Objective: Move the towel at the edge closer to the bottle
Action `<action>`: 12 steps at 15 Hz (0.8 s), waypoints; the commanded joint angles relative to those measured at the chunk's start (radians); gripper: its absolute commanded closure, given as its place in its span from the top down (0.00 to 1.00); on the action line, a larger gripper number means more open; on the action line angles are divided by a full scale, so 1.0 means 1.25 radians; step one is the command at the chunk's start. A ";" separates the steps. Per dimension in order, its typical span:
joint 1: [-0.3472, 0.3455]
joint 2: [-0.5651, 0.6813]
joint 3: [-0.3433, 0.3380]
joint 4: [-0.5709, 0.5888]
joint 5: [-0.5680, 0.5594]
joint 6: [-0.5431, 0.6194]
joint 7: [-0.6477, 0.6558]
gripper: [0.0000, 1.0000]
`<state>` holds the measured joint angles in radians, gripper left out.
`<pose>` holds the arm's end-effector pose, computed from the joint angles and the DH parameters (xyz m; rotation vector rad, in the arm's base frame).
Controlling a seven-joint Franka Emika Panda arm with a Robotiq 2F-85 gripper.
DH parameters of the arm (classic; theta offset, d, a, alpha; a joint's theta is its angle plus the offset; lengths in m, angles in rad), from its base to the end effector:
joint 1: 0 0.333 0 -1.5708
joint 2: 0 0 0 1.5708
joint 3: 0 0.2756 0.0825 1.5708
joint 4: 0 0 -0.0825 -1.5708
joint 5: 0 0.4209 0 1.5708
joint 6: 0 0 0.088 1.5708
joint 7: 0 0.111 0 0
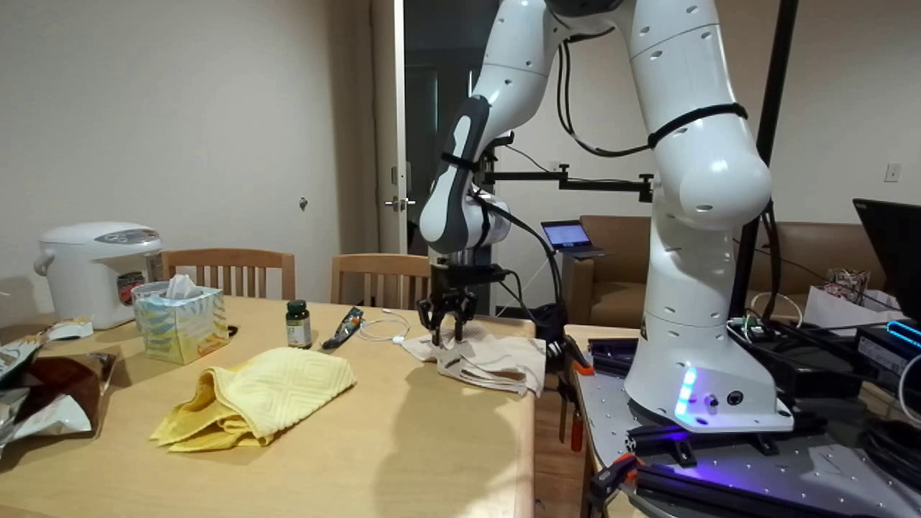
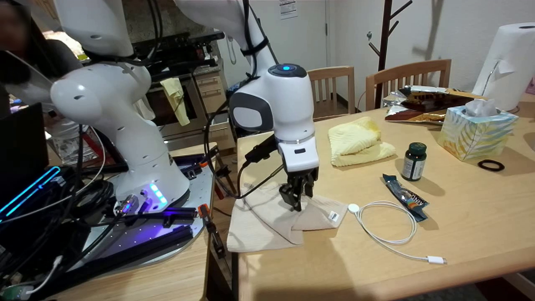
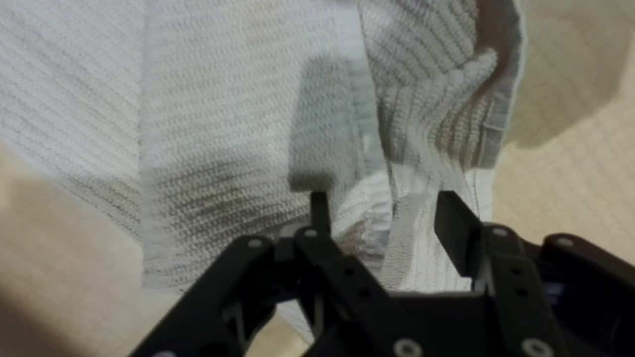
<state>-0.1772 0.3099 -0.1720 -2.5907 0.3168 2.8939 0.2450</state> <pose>0.3934 -0.1734 0.0721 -2.8108 1.3461 -0.0106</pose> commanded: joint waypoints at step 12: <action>0.011 0.006 -0.012 0.009 -0.022 -0.023 0.019 0.52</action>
<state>-0.1767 0.3104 -0.1702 -2.5907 0.3163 2.8890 0.2450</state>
